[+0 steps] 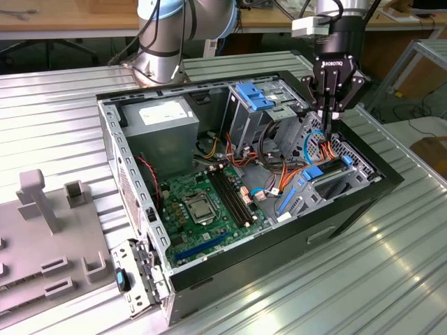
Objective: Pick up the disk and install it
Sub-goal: 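Insert the second disk wire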
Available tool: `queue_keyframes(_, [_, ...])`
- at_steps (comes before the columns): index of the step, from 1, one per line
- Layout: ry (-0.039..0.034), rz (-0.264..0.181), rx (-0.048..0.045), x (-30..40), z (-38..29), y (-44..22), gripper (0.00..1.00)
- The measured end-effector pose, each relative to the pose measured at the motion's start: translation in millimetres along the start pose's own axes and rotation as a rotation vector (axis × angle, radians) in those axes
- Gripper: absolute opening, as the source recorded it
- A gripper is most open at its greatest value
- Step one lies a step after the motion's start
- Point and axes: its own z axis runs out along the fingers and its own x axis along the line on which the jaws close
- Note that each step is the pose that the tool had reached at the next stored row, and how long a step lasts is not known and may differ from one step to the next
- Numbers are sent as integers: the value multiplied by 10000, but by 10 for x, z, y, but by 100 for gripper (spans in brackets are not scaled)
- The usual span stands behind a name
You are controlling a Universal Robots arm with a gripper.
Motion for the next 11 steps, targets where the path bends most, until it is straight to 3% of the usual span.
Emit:
queue_keyframes(9, [-4, 1, -1, 0, 7, -2, 16])
queue_keyframes(11, [-3, 1, -1, 53, 41, -3, 16])
